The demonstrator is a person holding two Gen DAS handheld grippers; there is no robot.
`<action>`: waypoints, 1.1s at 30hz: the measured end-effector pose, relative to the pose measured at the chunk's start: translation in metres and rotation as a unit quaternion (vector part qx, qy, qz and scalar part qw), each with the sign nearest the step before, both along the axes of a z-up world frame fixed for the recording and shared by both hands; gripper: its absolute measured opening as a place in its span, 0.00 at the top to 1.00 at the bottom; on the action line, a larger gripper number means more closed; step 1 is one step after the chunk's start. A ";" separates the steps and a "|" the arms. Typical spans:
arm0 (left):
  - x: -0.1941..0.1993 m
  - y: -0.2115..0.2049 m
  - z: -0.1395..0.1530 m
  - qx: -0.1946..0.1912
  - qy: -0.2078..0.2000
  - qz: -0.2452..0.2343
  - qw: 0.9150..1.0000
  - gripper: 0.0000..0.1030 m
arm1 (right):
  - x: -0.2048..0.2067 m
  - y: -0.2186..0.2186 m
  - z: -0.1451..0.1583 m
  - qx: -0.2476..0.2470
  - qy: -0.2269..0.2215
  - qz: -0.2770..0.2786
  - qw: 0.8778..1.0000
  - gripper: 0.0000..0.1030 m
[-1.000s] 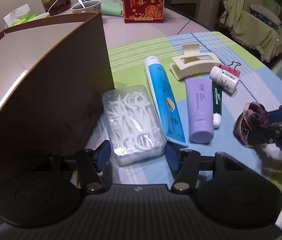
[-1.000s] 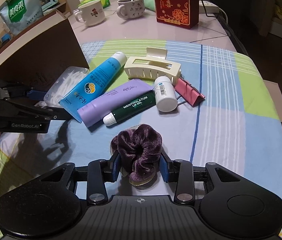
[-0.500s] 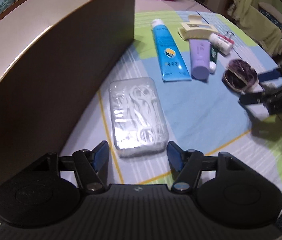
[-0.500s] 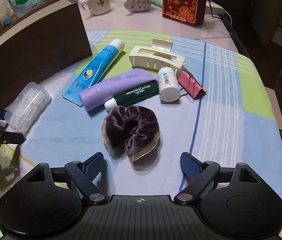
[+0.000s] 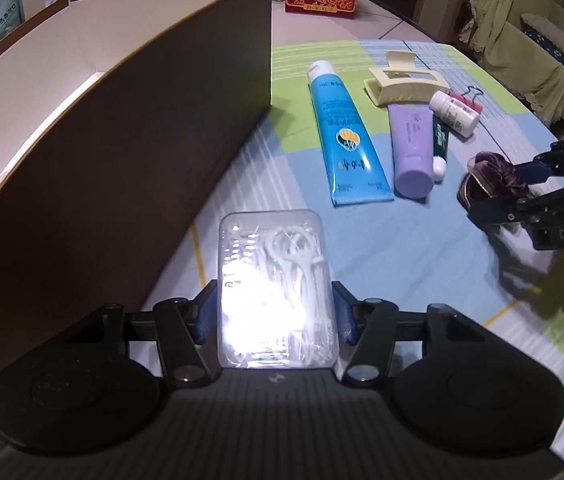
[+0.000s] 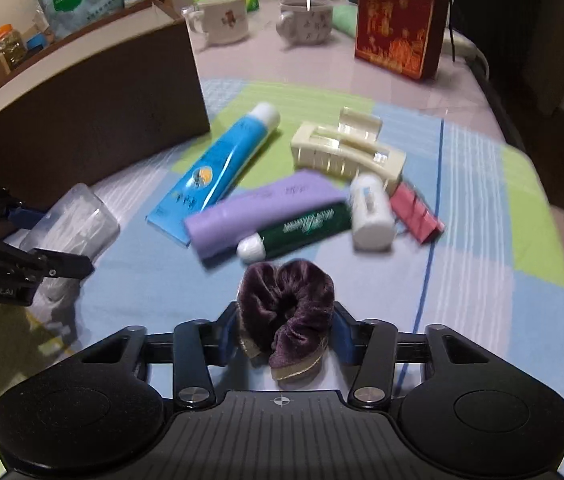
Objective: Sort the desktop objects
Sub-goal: 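Carry the floss box and scrunchie over the brown box with both grippers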
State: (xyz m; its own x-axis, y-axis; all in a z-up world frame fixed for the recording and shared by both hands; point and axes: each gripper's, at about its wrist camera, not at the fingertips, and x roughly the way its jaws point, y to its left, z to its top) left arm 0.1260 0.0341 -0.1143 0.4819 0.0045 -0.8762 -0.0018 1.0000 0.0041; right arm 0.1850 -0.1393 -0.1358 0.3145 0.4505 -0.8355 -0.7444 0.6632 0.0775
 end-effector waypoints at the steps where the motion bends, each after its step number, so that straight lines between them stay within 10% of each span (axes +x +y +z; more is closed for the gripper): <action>1: -0.004 -0.001 0.000 -0.001 0.003 0.000 1.000 0.49 | -0.003 -0.001 0.000 -0.001 -0.003 0.002 1.000 0.61; 17: -0.082 -0.008 0.050 -0.009 0.009 0.010 1.000 0.50 | -0.063 -0.008 0.024 0.022 0.106 0.069 0.992 0.72; 33: -0.146 0.076 0.153 0.050 -0.090 0.088 0.991 0.50 | -0.079 0.057 0.114 0.100 0.041 0.136 0.985 0.72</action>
